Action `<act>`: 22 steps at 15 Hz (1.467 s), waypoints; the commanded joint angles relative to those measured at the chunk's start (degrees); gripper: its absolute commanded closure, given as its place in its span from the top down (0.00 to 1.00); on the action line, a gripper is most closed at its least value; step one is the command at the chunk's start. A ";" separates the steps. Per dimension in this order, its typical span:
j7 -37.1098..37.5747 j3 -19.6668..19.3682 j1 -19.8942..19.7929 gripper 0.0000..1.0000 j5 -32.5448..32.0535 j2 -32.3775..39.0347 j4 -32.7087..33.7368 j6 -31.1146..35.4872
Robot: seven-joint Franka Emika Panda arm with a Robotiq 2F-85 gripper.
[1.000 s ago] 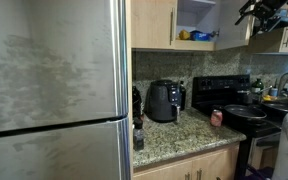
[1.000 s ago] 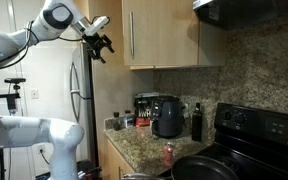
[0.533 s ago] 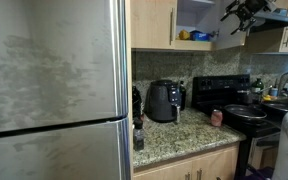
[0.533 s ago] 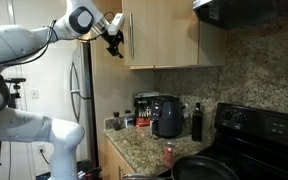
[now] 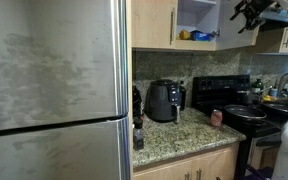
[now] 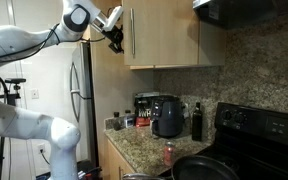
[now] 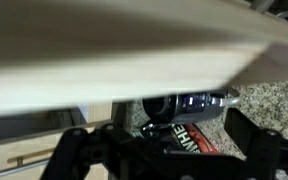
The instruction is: Put the pink can in the open cabinet, close the open cabinet door
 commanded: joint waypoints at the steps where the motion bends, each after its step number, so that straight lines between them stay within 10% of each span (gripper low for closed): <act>1: 1.03 -1.71 -7.97 1.00 -4.12 0.35 -0.96 0.07; 15: 11.81 -10.13 -28.94 1.00 -21.60 -8.79 -7.03 -13.66; 22: 27.15 -13.97 -20.87 1.00 -10.74 -12.59 -19.68 -17.94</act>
